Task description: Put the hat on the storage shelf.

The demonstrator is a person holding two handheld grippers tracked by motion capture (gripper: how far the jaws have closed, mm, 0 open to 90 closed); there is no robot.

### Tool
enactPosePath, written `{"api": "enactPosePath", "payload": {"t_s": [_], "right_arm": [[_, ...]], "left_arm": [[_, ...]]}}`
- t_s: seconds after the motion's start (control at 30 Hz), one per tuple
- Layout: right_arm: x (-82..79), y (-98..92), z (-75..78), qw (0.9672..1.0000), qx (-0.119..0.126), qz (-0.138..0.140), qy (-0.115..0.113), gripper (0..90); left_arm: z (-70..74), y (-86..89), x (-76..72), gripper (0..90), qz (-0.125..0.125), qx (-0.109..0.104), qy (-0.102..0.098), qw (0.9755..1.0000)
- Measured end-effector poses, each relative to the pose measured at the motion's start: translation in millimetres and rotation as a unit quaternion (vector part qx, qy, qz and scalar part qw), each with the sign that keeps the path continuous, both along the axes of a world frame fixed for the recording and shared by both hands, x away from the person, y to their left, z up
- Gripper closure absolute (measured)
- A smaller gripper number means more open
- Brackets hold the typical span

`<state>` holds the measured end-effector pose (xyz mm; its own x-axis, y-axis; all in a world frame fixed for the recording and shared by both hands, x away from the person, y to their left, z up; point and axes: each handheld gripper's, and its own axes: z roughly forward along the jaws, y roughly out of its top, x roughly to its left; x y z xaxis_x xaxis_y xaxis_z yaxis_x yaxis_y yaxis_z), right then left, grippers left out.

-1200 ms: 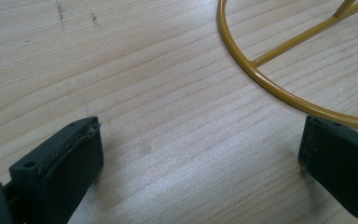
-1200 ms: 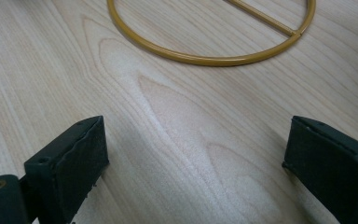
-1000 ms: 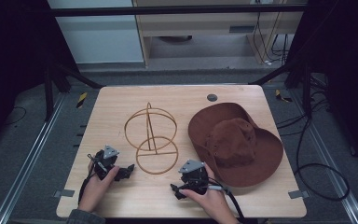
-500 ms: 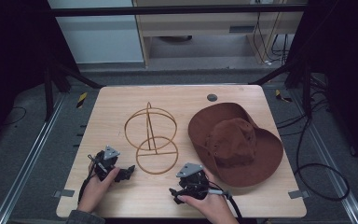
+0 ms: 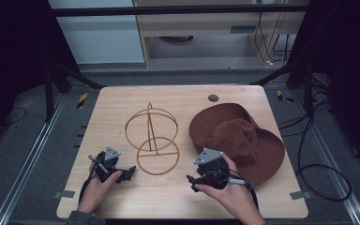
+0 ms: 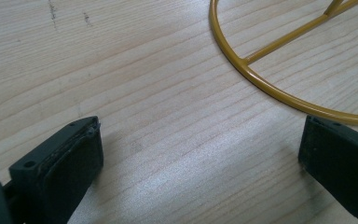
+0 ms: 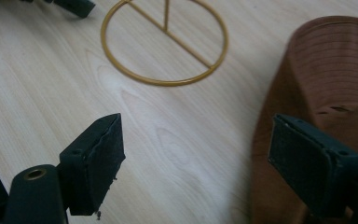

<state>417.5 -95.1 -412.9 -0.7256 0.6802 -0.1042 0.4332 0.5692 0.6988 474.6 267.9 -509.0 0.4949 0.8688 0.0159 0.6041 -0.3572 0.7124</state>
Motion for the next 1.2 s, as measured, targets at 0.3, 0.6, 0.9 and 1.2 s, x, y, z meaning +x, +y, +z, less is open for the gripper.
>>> {"api": "enactPosePath", "payload": {"t_s": [0.3,0.6,0.9,1.2], "right_arm": [[17.5,-45.1,18.1,0.9993,-0.011,-0.037,0.003,14.1],[48.4,-102.6,32.9,0.9959,-0.04,-0.075,0.03,14.0],[84.7,-129.8,57.6,0.9939,-0.052,-0.085,0.047,20.5],[123.9,-126.8,58.5,0.9915,-0.061,-0.091,0.071,10.6]], "left_arm": [[0.1,0.0,-0.8,0.0,-0.002,0.001,0.0,1.0],[0.1,-0.2,-1.0,0.0,-0.001,0.001,0.001,1.0],[0.1,-0.2,-1.0,0.0,-0.001,0.001,0.001,1.0],[0.3,-0.7,-0.4,0.0,-0.004,0.002,0.001,1.0]]}}
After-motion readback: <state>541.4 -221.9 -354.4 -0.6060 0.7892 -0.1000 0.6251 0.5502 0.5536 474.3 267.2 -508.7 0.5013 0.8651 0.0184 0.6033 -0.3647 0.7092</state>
